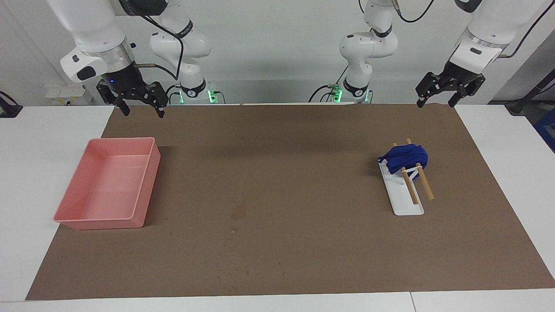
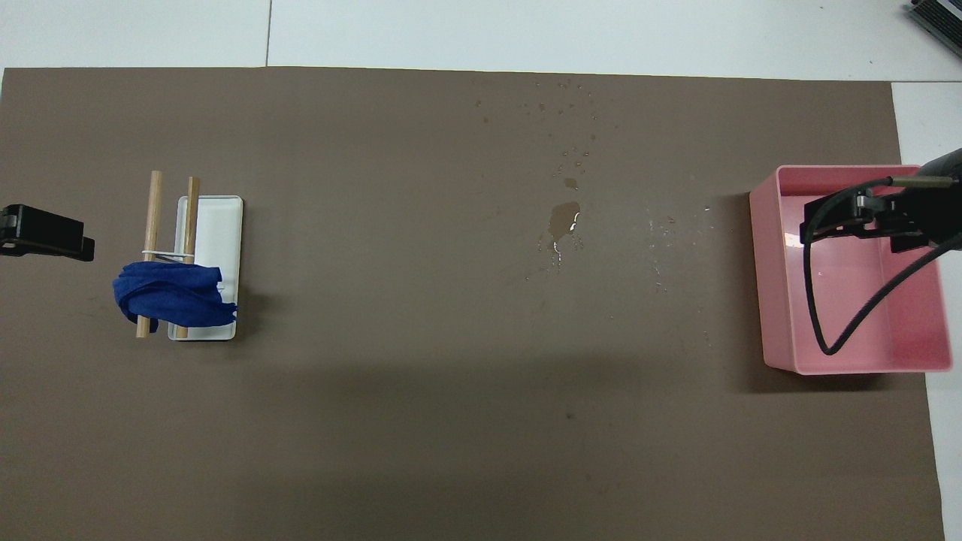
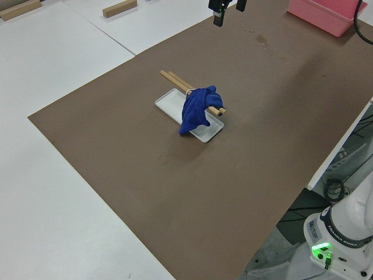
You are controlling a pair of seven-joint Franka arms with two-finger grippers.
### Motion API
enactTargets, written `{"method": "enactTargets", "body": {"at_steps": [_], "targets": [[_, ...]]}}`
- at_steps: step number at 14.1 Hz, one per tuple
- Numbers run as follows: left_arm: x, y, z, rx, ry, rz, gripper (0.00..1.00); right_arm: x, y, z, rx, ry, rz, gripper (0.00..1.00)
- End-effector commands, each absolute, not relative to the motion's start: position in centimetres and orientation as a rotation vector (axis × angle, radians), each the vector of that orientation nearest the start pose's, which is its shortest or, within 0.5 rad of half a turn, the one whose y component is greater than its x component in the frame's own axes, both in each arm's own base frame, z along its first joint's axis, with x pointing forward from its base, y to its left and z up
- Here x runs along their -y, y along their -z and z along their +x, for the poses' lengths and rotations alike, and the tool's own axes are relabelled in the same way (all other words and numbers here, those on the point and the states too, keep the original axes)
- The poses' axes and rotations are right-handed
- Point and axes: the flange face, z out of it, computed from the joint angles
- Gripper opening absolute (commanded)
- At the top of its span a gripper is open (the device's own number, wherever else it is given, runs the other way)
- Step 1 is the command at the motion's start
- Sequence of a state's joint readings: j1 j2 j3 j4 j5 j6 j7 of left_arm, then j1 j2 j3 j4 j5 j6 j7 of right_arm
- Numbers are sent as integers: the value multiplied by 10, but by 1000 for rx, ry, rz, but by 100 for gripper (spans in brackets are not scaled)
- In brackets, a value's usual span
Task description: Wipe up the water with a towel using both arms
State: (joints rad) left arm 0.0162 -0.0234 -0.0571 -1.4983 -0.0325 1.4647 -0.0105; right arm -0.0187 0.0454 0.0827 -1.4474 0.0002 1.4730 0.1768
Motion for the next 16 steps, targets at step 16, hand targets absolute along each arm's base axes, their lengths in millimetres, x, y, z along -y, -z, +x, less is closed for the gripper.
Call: {"method": "enactTargets", "body": {"at_steps": [16], "targets": [[23,-647,515,489,33,-3037,100,-40,-633,540,-150,-10,-3176,100]]}}
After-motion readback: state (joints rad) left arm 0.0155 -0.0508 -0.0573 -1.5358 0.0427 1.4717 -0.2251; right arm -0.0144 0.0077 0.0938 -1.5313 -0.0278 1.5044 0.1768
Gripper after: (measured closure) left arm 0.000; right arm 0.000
